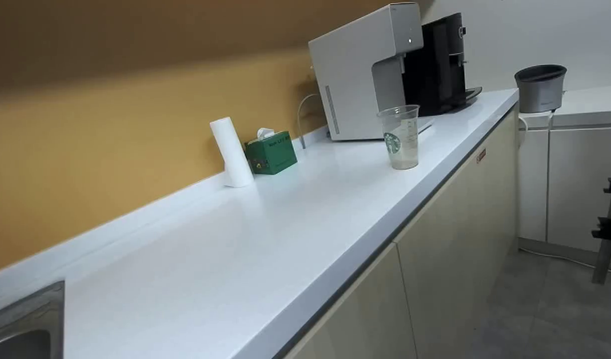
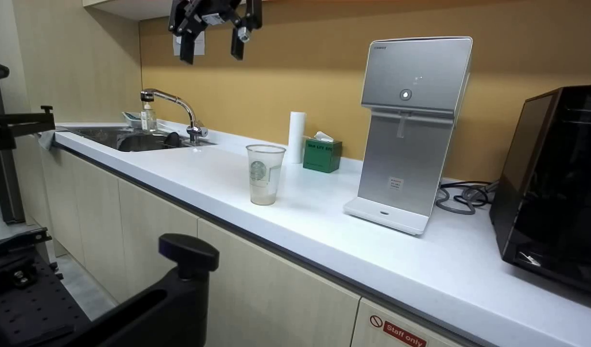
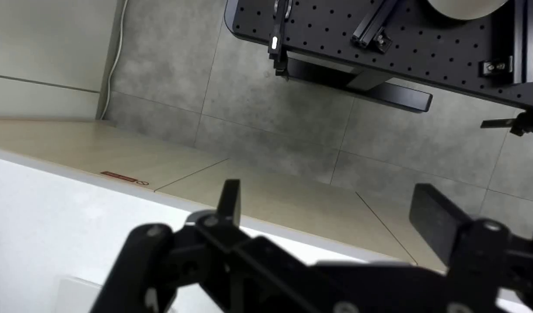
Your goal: Put the plastic cup on the drip tray of the dispenser
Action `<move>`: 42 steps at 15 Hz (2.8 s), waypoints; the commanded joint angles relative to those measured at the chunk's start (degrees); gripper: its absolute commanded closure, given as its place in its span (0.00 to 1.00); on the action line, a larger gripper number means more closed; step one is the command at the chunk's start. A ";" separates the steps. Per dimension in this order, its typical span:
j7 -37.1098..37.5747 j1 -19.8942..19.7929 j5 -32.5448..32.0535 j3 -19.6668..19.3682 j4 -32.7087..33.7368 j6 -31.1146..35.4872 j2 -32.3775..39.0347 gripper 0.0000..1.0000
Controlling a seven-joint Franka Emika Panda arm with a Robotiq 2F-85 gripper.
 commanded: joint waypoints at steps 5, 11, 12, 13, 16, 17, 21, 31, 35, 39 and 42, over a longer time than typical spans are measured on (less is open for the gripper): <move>3.86 1.06 0.56 0.30 0.33 4.00 1.61 0.00; 17.19 0.23 0.92 3.28 -0.22 18.94 7.63 0.00; 19.83 0.01 1.05 3.73 -0.68 22.15 8.71 0.00; 22.27 -0.25 1.06 4.12 -1.13 25.09 9.73 0.00; 29.43 -1.24 1.98 4.53 -2.60 32.33 12.77 0.00; 30.81 -1.53 2.14 4.48 -2.88 33.66 13.76 0.00; 34.80 -2.84 1.86 4.31 -3.31 36.56 17.10 0.00; 35.10 -2.88 6.52 3.91 -2.92 38.25 22.36 0.00; 35.22 -2.71 7.86 3.92 -2.59 39.59 24.04 0.00; 35.54 -2.71 8.31 3.88 -1.94 41.74 25.68 0.00; 34.94 -2.59 9.72 3.72 -1.56 43.10 26.52 0.32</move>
